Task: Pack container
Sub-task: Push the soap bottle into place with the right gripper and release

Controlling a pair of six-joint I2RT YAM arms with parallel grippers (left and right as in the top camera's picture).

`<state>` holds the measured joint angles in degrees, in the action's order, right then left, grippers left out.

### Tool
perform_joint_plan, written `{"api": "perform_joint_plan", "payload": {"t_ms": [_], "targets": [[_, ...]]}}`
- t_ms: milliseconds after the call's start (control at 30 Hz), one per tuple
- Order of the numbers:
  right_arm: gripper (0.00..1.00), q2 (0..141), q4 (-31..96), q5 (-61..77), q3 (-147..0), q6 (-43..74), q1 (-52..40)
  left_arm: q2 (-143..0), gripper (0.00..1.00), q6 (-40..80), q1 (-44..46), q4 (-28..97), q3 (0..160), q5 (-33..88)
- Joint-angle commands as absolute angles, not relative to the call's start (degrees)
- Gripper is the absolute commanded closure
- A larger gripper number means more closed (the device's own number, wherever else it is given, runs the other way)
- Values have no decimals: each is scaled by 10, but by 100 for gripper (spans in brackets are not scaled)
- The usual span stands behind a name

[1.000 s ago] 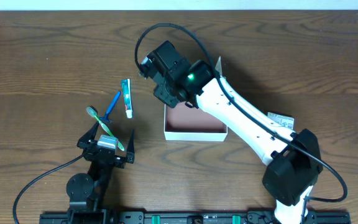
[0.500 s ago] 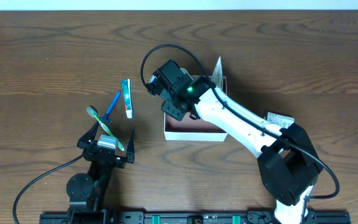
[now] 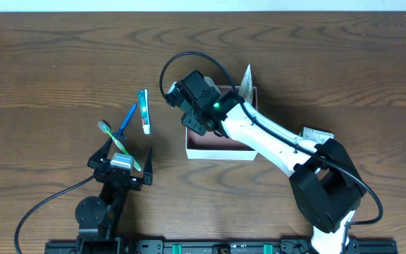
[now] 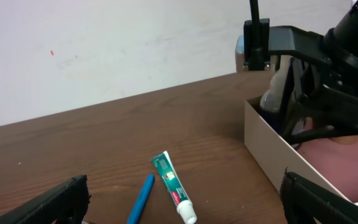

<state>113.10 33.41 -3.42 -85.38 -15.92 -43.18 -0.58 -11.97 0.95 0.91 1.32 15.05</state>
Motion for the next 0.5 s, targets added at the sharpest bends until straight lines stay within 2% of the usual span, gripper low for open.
{"api": "perform_joint_plan", "payload": {"t_ms": [0,467], "targets": [[59,1136,321,-42,-852,-165,-421,-3,2,-117,7,28,2,156],[59,1135,311,-42,-852,-152,-422,-3,2,-117,7,28,2,156]]}}
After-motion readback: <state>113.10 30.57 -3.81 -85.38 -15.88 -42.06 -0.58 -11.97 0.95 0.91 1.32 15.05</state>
